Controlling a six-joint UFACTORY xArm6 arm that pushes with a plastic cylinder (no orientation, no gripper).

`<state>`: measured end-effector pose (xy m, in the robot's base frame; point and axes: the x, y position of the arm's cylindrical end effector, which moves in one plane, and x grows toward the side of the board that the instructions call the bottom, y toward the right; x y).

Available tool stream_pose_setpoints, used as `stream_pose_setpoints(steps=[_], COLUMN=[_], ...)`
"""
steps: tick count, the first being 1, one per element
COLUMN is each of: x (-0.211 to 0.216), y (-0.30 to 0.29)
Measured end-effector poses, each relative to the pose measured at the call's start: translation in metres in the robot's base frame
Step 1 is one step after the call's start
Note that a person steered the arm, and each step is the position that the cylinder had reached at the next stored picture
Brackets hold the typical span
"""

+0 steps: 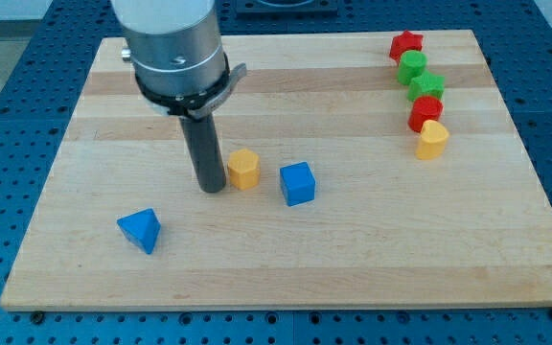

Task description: Push the yellow hexagon close to the yellow heart

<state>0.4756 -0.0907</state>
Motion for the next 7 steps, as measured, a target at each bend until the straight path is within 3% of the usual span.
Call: stream_pose_setpoints(steps=[4, 6, 7], x=[-0.017, -0.056, -0.056], y=[0.11, 0.073, 0.095])
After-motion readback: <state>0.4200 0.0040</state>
